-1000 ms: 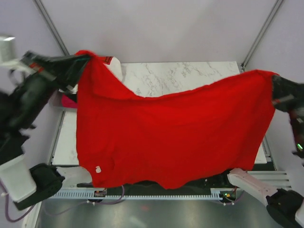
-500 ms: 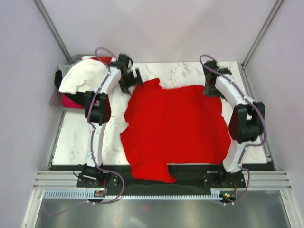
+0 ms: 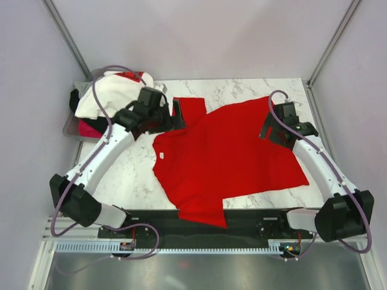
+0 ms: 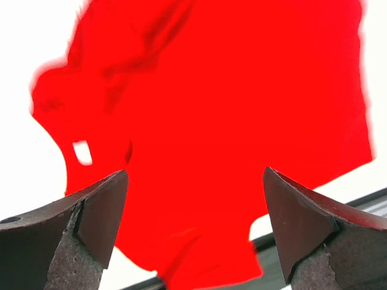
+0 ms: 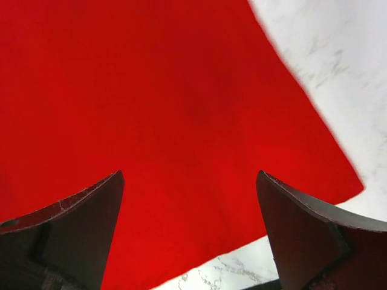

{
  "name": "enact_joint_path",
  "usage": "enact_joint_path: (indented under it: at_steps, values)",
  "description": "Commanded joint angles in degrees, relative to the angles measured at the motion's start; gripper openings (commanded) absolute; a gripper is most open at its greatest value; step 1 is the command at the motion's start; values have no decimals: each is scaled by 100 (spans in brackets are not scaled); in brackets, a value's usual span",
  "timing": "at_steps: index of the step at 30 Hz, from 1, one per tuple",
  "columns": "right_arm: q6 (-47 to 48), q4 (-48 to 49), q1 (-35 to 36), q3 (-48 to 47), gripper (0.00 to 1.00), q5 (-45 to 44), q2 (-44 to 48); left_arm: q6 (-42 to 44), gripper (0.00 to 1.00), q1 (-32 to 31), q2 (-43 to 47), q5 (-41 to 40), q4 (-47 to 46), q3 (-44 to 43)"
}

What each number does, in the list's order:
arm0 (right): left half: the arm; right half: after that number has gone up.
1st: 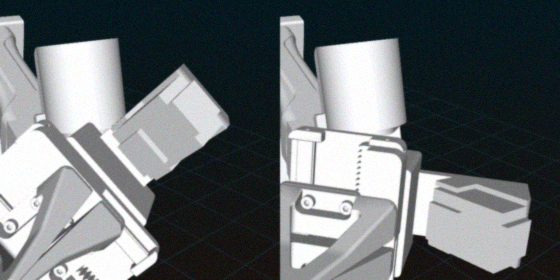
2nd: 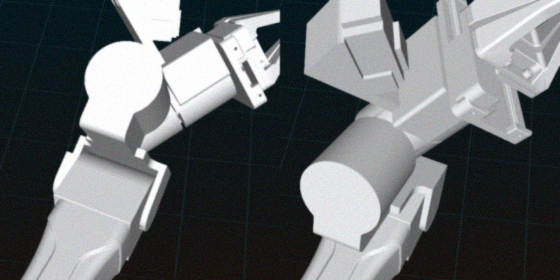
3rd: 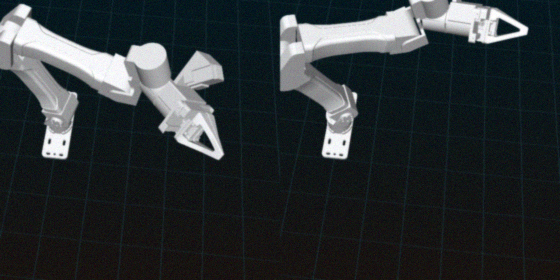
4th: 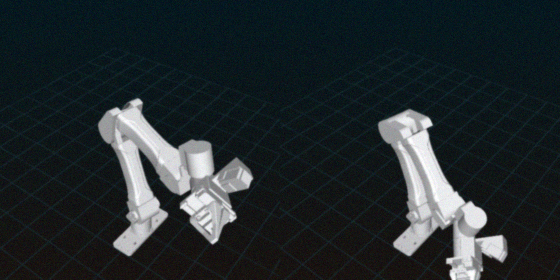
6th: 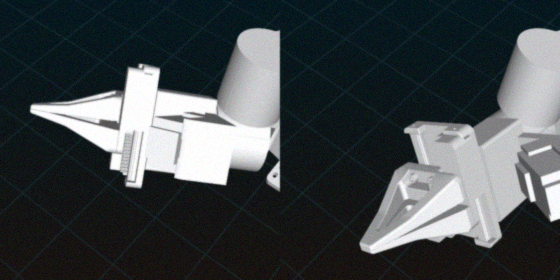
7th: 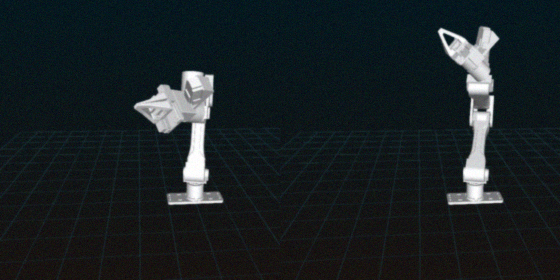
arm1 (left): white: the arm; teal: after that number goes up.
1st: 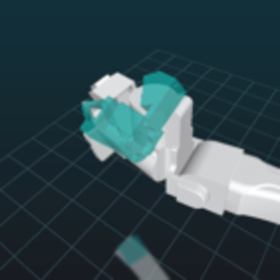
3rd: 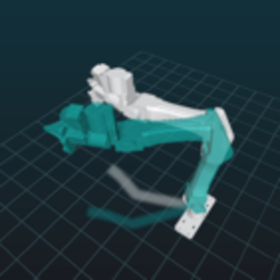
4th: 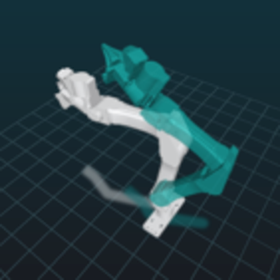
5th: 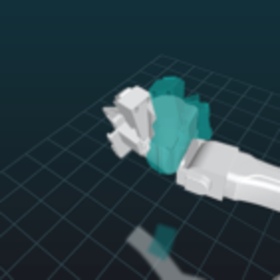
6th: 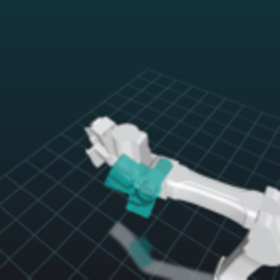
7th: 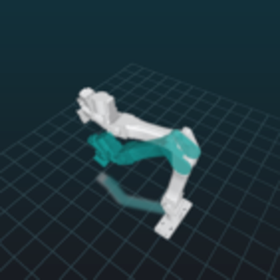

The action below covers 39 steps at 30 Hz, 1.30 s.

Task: Fold and stack the t-shirts
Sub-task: Flatten the tshirt out

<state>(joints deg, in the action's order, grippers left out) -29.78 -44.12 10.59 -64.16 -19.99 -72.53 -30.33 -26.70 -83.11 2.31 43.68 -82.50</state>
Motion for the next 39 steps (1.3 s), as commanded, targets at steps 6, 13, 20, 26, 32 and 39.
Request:
enact_joint_path:
  at_steps: [6,13,20,26,32,39]
  values:
    - [209,1045,-4,554,98,1813,-648,-667,99,-512,-486,-275,-1326,2176]
    - [350,1344,-4,466,98,1919,-1438,-264,98,-407,-1611,-582,-1503,1064]
    - [499,1547,-4,264,98,1981,-1817,220,97,59,-2691,-600,-1178,-824]
    - [526,1485,-13,1,98,1981,-1808,343,95,305,-4405,-257,-984,-2374]
    - [605,1336,-4,-193,98,2166,-1598,299,94,586,-5846,77,-660,-3956]
    - [535,1239,-13,52,98,2456,-1176,27,95,1096,-6980,595,-580,-5652]
